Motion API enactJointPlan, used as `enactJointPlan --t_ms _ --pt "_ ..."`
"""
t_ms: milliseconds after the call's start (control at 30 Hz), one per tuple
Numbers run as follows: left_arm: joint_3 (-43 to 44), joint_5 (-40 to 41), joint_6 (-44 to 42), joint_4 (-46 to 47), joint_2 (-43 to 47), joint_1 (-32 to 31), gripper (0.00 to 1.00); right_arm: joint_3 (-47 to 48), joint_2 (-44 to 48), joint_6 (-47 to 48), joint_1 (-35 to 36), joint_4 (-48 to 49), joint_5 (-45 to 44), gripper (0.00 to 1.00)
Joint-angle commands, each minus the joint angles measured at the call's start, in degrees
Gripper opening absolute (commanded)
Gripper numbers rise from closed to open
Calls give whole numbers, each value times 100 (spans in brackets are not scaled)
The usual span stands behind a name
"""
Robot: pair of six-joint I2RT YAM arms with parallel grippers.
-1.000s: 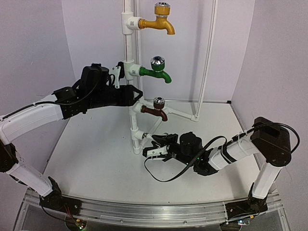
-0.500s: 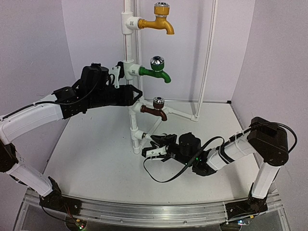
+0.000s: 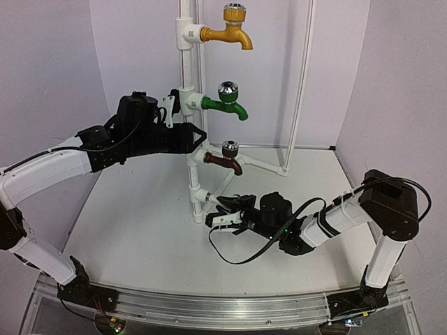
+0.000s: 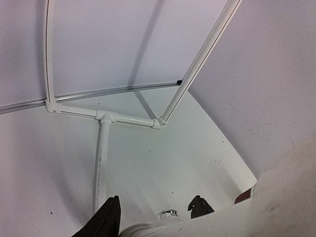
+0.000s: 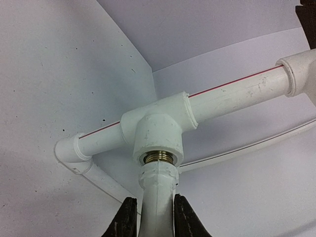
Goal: Install the water faucets
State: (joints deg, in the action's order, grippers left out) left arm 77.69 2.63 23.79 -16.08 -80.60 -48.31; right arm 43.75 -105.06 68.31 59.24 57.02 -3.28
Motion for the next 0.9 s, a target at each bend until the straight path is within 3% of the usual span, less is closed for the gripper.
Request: enactJointPlan --t_ms 0,867 --pt "233 -86 -95 -561 18 42 0 125 189 -218 50 560 131 0" --pt "265 -471 162 -606 16 40 0 22 -198 -1546 -364 1490 610 0"
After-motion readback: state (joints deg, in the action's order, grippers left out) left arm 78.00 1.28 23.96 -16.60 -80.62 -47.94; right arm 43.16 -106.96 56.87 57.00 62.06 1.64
